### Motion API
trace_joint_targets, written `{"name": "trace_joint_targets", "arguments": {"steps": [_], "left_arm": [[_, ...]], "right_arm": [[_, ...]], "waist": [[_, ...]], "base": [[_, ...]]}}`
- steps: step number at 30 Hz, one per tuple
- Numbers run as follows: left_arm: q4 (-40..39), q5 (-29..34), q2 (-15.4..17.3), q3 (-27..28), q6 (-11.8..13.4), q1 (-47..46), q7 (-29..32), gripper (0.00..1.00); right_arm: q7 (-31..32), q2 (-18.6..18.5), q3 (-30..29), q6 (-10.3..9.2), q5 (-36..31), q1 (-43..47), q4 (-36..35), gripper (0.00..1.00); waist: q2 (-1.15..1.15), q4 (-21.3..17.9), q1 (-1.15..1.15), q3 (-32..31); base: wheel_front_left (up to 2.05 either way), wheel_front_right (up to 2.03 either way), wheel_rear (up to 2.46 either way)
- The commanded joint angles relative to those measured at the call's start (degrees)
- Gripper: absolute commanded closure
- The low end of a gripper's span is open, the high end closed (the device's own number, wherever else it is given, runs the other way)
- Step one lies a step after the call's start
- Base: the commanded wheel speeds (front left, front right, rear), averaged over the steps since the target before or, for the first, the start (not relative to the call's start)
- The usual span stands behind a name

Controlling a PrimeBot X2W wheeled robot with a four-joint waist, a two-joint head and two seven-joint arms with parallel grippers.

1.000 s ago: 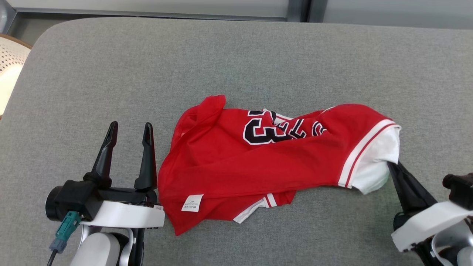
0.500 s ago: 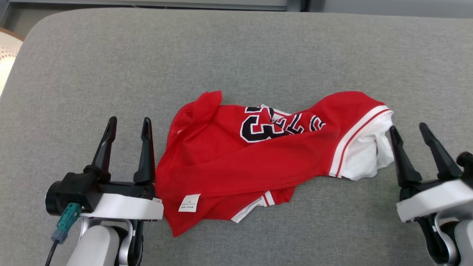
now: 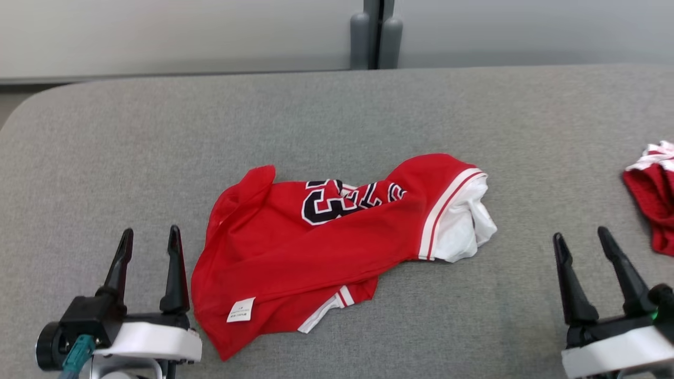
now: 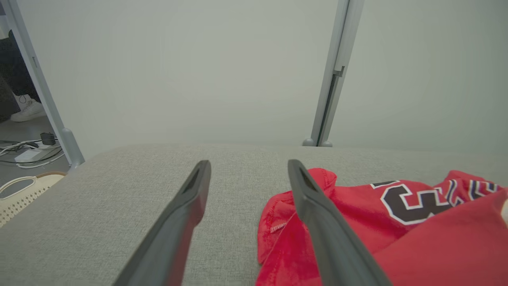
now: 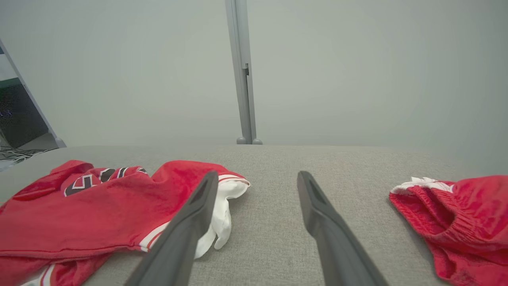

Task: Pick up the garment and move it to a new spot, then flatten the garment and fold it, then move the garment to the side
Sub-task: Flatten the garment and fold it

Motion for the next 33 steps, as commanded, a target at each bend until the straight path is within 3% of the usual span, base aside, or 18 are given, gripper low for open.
{"name": "trace_joint_targets", "arguments": {"steps": [1,22,29,33], "left_arm": [[0.3,0.3,0.6,0.3,0.3,1.2,0.0,0.00],[-0.1,-1.2,0.3,-2.0,0.8,4.6,4.2,0.00],[10.2,-5.6,-0.5,-2.7,-1.0,4.1,11.6,0.00],[18.8,-8.1,-1.6,-2.8,-3.7,1.4,11.6,0.03]], "right_arm": [[0.4,0.4,0.2,0.00,-0.5,1.3,-0.7,0.00],[2.2,1.6,0.0,0.00,-0.3,2.5,-3.0,0.00],[1.9,1.7,0.6,-0.01,0.3,1.4,-3.0,0.00],[2.0,1.6,0.1,-0.01,0.6,1.1,-2.4,0.00]], "waist": [[0.00,-1.5,0.00,-2.2],[0.00,-1.8,0.00,-3.1],[0.00,-2.6,0.00,-1.2],[0.00,-3.2,0.00,0.2]], "base": [[0.00,0.00,0.00],[0.00,0.00,0.00],[0.00,0.00,0.00],[0.00,0.00,0.00]]}}
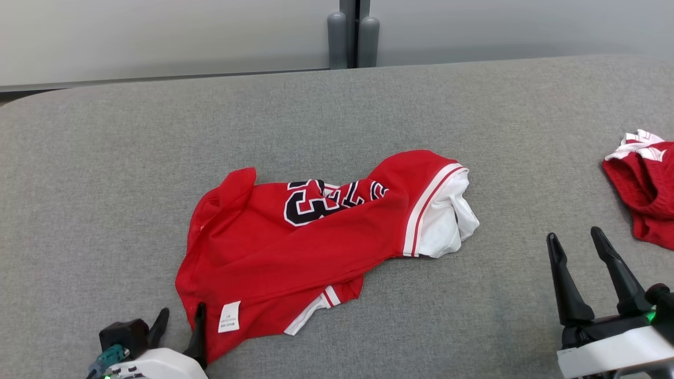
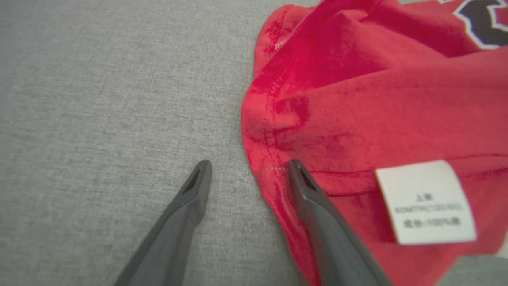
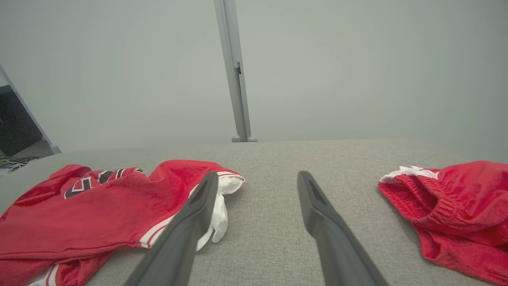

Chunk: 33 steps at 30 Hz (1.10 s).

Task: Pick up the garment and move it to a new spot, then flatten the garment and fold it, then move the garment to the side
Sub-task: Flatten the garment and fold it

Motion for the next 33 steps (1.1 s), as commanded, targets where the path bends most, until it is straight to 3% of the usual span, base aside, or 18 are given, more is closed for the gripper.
{"name": "trace_joint_targets", "arguments": {"steps": [1,2,5,12,18,25,26,27,29,33], "left_arm": [[1.7,-0.3,-0.3,-0.4,-0.5,-0.3,0.6,0.52],[2.9,-0.5,-0.4,-0.6,-1.1,-0.6,0.6,1.00],[5.6,-0.2,-0.7,-1.9,-2.2,-1.2,1.0,1.00],[5.6,1.4,-0.6,-3.0,-1.7,-2.9,-1.4,1.00],[3.8,2.1,-1.1,-4.0,-2.2,-6.2,-3.0,1.00],[3.4,2.4,-2.1,-5.2,-2.7,-9.3,-4.6,1.00],[3.6,2.3,-2.2,-5.2,-2.7,-9.5,-4.9,1.00],[3.8,2.2,-2.3,-5.3,-2.7,-9.5,-5.2,1.00],[3.9,2.2,-2.4,-5.2,-2.8,-9.8,-6.1,1.00],[3.3,2.3,-2.0,-4.7,-2.5,-10.1,-7.7,1.00]], "right_arm": [[0.0,-0.3,-0.5,0.00,0.1,-0.4,0.3,0.00],[0.1,-0.3,-0.6,0.00,0.1,-0.4,0.5,0.00],[0.4,-0.5,-1.5,0.00,0.1,-0.3,1.1,0.00],[1.9,-2.0,-1.3,0.00,0.6,-1.7,4.6,0.00],[3.5,-4.8,5.4,-0.01,2.8,-6.6,12.4,0.00],[1.0,-5.7,11.5,-0.01,5.1,-14.4,21.4,0.00],[0.5,-5.7,11.8,-0.01,5.3,-15.1,22.5,0.13],[0.0,-5.8,12.0,-0.01,5.4,-15.7,23.4,0.58],[-1.2,-6.1,11.9,-0.01,5.6,-16.6,24.8,1.00],[-2.8,-6.7,11.0,-0.01,6.0,-16.8,25.0,1.00]], "waist": [[0.00,-0.1,0.00,0.3],[0.00,-0.1,0.00,0.5],[0.00,-0.2,0.00,0.6],[0.00,0.9,0.00,1.2],[0.00,3.4,0.00,3.8],[0.00,6.2,0.00,6.6],[0.00,6.3,0.00,6.7],[0.00,6.5,0.00,6.8],[0.00,6.7,0.00,6.9],[0.00,6.7,0.00,6.8]], "base": [[0.00,0.00,0.00],[0.00,0.00,0.00],[0.00,0.00,0.00],[0.00,0.00,0.00],[0.00,0.00,0.00],[0.00,0.00,0.00],[0.00,0.00,0.00],[0.00,0.00,0.00],[0.00,0.00,0.00],[0.00,0.00,0.00]]}}
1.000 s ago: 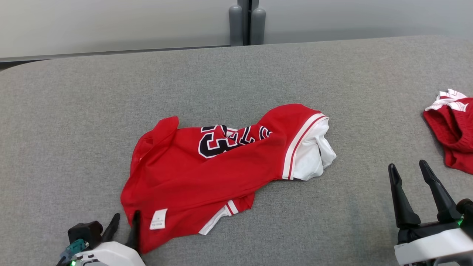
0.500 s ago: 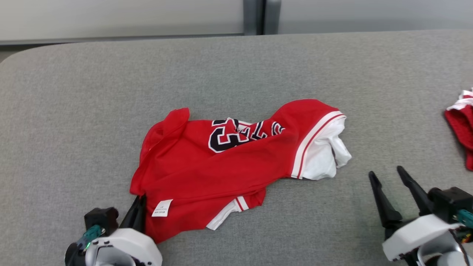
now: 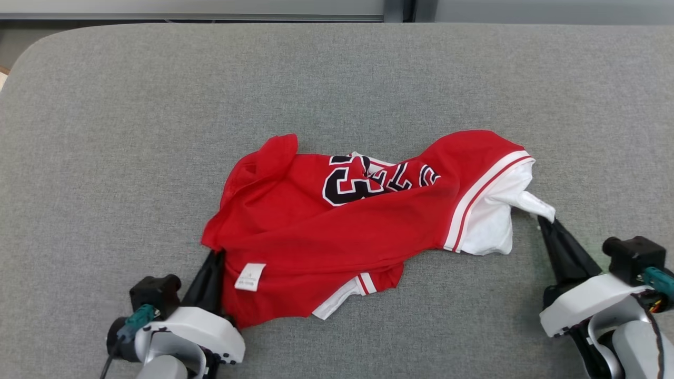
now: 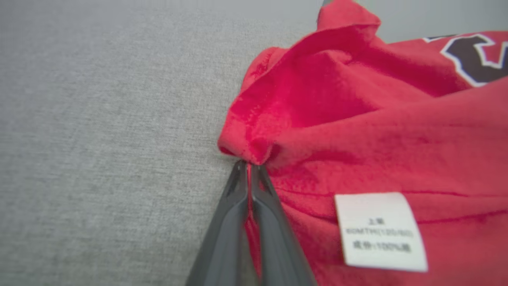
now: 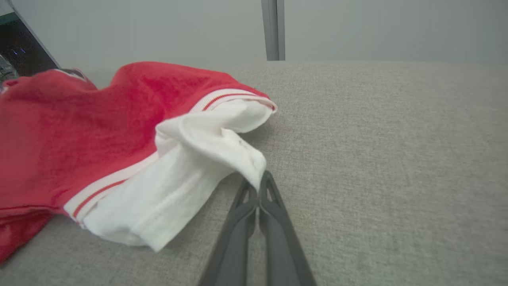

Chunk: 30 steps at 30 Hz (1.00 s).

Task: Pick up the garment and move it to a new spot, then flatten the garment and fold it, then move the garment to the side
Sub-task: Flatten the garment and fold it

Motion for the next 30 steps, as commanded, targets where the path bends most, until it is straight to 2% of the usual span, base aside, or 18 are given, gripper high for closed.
{"name": "trace_joint_targets", "arguments": {"steps": [1,6,11,16,24,27,30], "left_arm": [[-0.4,0.2,0.8,0.7,0.3,-0.8,-0.6,1.00],[-6.8,1.3,2.3,3.0,1.6,-1.2,-2.8,1.00],[-19.1,3.9,5.1,4.4,3.4,-1.1,-2.9,1.00],[-31.0,5.6,7.7,5.4,5.0,-2.4,0.0,1.00],[-44.2,6.5,10.1,7.1,6.7,-6.6,4.7,1.00],[-46.7,5.6,10.2,7.4,6.9,-7.8,6.5,1.00],[-46.6,3.4,9.5,7.2,6.0,-9.1,7.5,1.00]], "right_arm": [[-0.9,-0.6,-0.6,-0.02,0.4,-0.2,-0.6,1.00],[-2.4,-2.4,-2.2,-0.02,1.3,0.9,-5.9,1.00],[-1.1,-4.5,-5.4,-0.02,0.3,-0.4,-14.4,1.00],[1.3,-5.0,-9.7,-0.02,-1.3,-2.4,-23.6,1.00],[6.4,-4.0,-16.5,-0.02,-3.4,-5.1,-36.5,1.00],[8.2,-3.0,-18.6,-0.02,-3.0,-6.0,-38.8,1.00],[9.3,-1.6,-19.6,-0.01,-2.7,-6.7,-39.2,1.00]], "waist": [[0.00,-0.1,0.00,-0.2],[0.00,-0.9,0.00,-2.1],[0.00,-2.9,0.00,-5.1],[0.00,-4.7,0.00,-8.1],[0.00,-6.9,0.00,-11.9],[0.00,-7.7,0.00,-12.2],[0.00,-8.2,0.00,-12.0]], "base": [[0.00,0.00,0.00],[0.00,0.00,0.00],[0.00,0.00,0.00],[0.00,0.00,0.00],[0.00,0.00,0.00],[0.00,0.00,0.00],[0.00,0.00,0.00]]}}
